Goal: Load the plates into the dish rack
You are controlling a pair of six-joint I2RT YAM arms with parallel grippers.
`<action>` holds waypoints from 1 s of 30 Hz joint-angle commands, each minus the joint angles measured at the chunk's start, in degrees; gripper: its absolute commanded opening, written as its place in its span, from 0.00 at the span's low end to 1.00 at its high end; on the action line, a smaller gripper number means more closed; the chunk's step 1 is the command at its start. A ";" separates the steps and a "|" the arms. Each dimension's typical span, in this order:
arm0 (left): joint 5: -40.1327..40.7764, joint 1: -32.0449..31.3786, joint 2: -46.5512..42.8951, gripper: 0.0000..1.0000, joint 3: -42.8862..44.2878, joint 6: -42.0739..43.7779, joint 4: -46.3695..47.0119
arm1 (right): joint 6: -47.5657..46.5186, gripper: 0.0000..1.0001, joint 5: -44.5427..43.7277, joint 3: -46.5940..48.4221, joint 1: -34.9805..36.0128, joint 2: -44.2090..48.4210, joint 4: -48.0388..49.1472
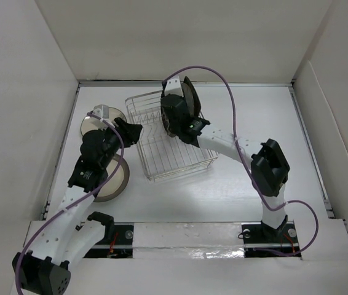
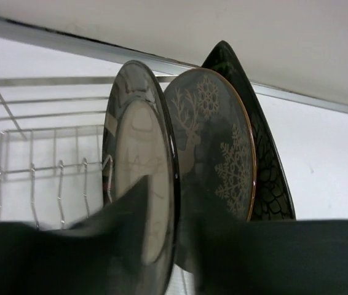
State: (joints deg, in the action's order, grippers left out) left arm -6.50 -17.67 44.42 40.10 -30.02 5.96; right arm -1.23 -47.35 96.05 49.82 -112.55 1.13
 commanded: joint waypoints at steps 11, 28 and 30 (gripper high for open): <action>8.43 4.30 6.46 0.15 3.41 -2.41 -1.03 | 10.28 0.81 21.51 -11.66 -4.11 21.66 4.76; -3.52 33.66 26.13 0.49 1.48 -12.52 3.62 | 20.39 0.13 34.25 -45.24 -17.45 50.32 16.34; -2.91 36.73 27.64 0.47 1.13 -13.31 4.85 | 21.09 0.16 40.10 -47.01 -20.80 48.93 17.86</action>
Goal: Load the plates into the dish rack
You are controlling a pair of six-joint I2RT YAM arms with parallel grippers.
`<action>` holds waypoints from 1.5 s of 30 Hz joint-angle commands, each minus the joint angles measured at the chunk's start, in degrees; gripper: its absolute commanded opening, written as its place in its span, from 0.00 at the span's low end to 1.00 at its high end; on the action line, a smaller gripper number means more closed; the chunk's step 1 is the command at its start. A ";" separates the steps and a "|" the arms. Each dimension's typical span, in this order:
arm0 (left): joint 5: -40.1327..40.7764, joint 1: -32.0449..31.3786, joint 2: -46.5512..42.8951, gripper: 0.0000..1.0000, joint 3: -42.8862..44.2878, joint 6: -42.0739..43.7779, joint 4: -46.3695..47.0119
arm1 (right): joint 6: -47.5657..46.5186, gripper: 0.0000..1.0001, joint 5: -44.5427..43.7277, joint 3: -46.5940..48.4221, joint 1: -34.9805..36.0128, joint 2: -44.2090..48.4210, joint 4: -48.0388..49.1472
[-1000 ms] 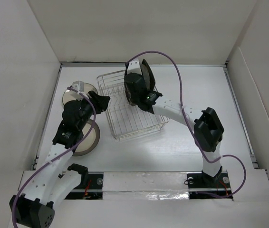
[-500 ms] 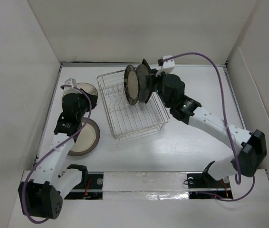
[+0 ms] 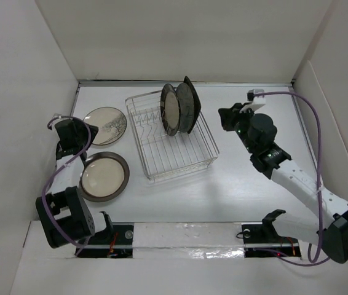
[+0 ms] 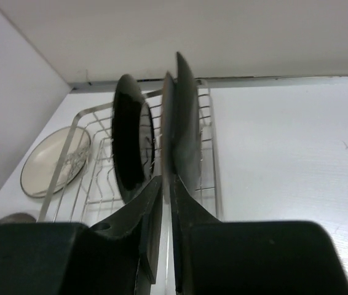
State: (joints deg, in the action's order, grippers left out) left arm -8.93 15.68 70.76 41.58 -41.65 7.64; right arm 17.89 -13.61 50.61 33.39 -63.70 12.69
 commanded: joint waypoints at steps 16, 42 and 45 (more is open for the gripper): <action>10.34 7.43 21.59 0.47 12.11 6.49 0.18 | 7.60 0.21 21.16 -3.59 -15.81 -2.65 8.05; 0.41 7.43 37.78 0.27 18.18 6.58 0.62 | 7.51 0.21 17.30 -5.00 -15.81 -1.42 8.85; -1.43 7.43 37.43 0.00 18.27 7.02 2.12 | 7.60 0.21 17.30 -4.82 -15.81 -2.48 9.28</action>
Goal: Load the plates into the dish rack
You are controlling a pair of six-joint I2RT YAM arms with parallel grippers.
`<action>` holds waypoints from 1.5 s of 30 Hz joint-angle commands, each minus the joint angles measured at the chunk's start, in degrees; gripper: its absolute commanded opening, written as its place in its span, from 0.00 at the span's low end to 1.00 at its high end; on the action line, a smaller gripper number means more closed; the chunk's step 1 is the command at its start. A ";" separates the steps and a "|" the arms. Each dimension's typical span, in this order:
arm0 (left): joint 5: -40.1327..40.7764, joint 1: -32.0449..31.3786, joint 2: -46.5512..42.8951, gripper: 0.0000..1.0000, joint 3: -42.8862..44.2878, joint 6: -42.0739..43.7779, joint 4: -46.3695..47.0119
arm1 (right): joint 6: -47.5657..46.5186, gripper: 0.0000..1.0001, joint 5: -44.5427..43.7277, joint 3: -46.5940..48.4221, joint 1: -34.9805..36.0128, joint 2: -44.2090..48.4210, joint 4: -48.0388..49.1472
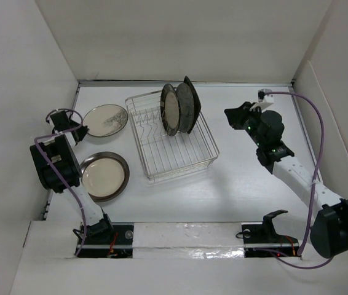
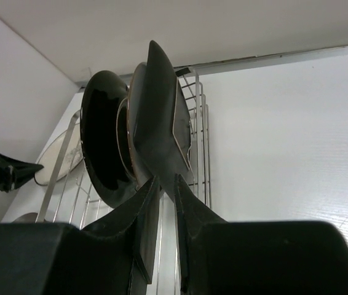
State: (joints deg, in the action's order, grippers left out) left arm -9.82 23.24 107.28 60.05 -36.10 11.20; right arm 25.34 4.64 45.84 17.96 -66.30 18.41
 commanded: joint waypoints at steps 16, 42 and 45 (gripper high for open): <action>4.55 -0.13 -21.75 0.00 -7.31 -0.56 12.43 | -0.91 0.21 -3.24 0.74 2.00 0.74 2.41; 3.85 -4.52 -46.37 0.00 -3.36 -1.43 11.30 | 1.64 0.83 16.44 5.39 7.34 -0.84 5.23; 1.57 -6.36 -50.59 0.00 -5.03 -2.92 11.74 | 3.13 0.87 18.11 7.06 9.28 -1.20 6.54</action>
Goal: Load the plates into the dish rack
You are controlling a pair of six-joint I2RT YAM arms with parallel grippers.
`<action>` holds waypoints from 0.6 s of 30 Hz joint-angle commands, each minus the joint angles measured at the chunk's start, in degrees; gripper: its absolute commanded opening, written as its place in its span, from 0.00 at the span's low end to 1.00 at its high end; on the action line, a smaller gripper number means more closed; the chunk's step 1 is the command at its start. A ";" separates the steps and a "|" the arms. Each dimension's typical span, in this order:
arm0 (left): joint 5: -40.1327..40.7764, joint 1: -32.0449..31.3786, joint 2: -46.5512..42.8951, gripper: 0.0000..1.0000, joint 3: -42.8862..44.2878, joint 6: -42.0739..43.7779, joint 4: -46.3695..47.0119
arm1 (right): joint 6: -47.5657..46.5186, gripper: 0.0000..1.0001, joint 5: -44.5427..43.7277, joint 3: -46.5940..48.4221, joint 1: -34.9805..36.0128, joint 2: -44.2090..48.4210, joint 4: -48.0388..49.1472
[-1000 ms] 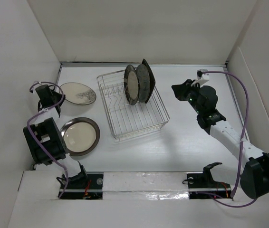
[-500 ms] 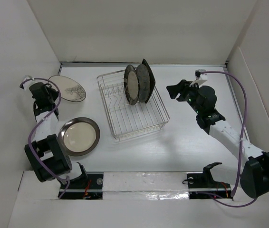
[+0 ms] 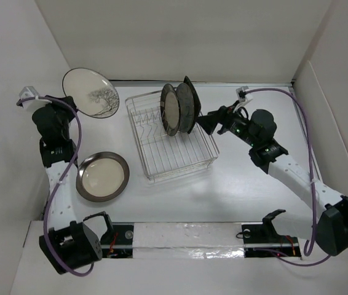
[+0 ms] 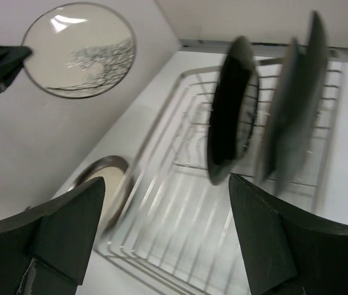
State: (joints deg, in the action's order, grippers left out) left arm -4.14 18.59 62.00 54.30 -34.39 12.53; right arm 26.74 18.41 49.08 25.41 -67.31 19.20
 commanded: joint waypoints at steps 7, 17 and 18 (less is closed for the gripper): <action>-10.79 -3.64 -13.91 0.00 -3.41 -10.87 11.99 | 5.78 0.92 10.59 12.61 6.58 -8.44 8.57; -19.32 -6.72 -23.67 0.00 -10.79 -16.14 13.56 | 9.56 0.95 13.05 22.99 9.83 -22.68 8.58; -19.85 -6.72 -24.20 0.00 -11.23 -16.58 13.74 | 9.47 0.95 13.05 23.34 9.84 -23.47 8.40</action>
State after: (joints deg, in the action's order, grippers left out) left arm -20.18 12.08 40.91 42.96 -45.39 14.81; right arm 34.74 29.74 69.06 34.28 -89.30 25.36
